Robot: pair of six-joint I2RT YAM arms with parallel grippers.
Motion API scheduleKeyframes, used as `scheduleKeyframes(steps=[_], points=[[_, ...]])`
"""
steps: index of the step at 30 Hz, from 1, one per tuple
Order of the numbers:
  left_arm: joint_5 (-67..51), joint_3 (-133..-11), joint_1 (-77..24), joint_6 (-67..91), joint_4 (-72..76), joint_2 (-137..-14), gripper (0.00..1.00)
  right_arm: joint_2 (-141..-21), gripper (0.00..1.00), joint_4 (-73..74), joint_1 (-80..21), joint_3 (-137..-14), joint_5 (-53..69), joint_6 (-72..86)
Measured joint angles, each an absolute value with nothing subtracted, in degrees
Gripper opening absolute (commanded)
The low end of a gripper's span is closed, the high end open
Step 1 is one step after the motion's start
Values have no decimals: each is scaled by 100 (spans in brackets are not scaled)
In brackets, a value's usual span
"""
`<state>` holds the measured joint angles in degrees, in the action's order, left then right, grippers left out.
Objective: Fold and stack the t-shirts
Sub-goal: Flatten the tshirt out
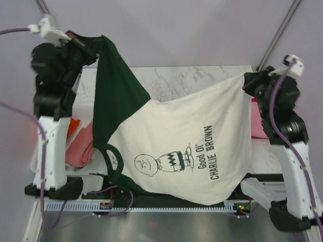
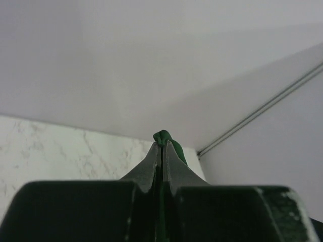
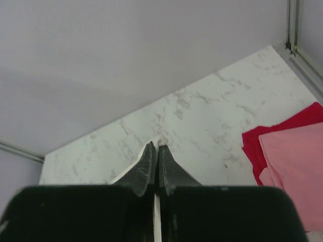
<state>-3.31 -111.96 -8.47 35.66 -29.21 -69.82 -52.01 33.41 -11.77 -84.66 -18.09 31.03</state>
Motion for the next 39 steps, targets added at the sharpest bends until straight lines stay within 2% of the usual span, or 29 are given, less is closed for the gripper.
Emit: scheduleKeyframes(steps=[4,9,16,23,28,35,39], points=[[-628,-10875,-735,3765,-2770,-8468,2,-6674,0,3188,-1177,-8484,-1721,3166],[-1221,-11824,-364,3983,-2998,-10088,2,-8169,0,3282,-1046,-9627,-1352,3282],[-1431,-12785,-233,3953,-1988,-9367,2,-8394,0,2947,-270,-11126,-558,3726],[-1680,-13091,-237,3795,-646,-8759,2,-8562,0,2104,-115,-10833,154,4134],[-1986,-11863,-237,3710,-154,-9039,2,-9299,0,1594,-60,-10158,784,4318],[-1968,-8084,-233,3712,-215,-9059,2,-9535,0,1256,-58,-8162,1168,4329],[-1959,-6650,-237,3747,-368,-8322,2,-9478,0,1118,-58,-7216,1175,4213]])
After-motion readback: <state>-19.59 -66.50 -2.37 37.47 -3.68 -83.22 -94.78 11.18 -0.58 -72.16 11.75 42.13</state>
